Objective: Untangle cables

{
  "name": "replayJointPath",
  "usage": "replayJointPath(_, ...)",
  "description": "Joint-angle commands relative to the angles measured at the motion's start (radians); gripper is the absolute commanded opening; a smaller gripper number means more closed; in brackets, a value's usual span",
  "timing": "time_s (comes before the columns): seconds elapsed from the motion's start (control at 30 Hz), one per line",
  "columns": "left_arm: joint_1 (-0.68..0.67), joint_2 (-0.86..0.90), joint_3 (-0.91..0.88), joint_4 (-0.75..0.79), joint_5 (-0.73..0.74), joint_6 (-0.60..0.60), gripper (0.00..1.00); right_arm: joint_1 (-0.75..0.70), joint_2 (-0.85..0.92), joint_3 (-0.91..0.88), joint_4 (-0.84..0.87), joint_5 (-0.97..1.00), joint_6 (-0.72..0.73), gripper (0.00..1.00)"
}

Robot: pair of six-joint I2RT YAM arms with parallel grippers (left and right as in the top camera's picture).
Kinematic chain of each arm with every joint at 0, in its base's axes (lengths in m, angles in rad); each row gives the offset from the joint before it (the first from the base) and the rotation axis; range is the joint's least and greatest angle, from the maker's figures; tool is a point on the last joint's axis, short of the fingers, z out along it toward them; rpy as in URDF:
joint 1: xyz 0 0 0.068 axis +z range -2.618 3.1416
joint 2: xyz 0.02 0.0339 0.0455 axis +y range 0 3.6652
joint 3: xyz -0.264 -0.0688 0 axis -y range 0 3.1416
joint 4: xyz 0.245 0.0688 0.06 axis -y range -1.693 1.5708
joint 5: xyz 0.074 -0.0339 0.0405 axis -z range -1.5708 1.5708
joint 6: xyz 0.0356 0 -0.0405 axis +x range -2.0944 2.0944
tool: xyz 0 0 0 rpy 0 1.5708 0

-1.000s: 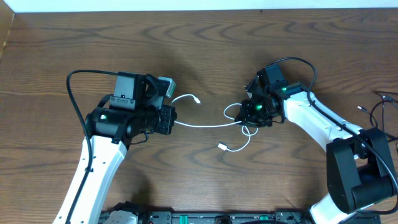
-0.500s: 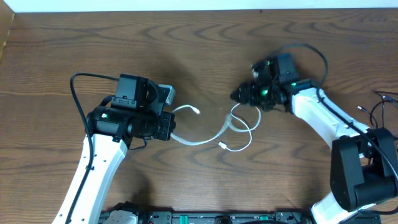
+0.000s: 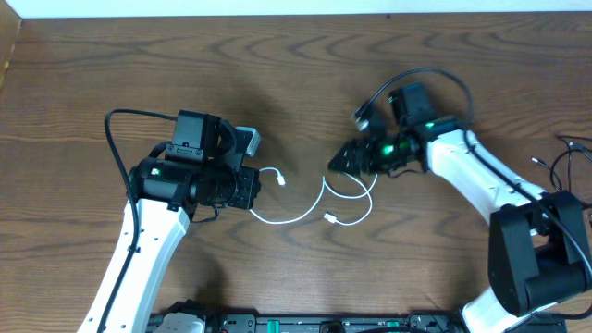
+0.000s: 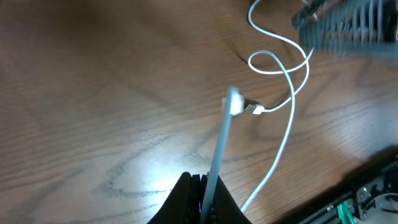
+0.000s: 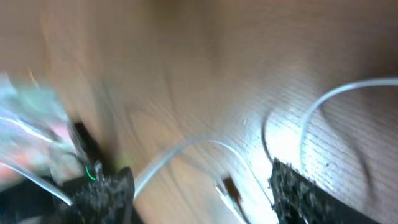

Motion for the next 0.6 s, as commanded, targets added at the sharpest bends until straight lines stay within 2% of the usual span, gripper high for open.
replayJointPath(0.0, 0.003, 0.006, 0.006, 0.038, -0.103, -0.003, 0.07, 0.054, -0.018, 0.006, -0.076, 0.063, -0.404, 0.68)
replayJointPath(0.03, 0.003, 0.006, 0.006, 0.061, -0.135, -0.021, 0.07, 0.074, -0.018, 0.006, -0.092, 0.132, -0.475, 0.68)
replayJointPath(0.13, 0.003, 0.003, 0.007, 0.104, -0.122, -0.029, 0.08, 0.099, -0.018, 0.006, -0.085, 0.219, -0.535, 0.70)
replayJointPath(0.57, 0.003, -0.106, 0.036, 0.256, 0.122, -0.055, 0.07, 0.171, -0.017, 0.005, 0.031, 0.283, -0.535, 0.70)
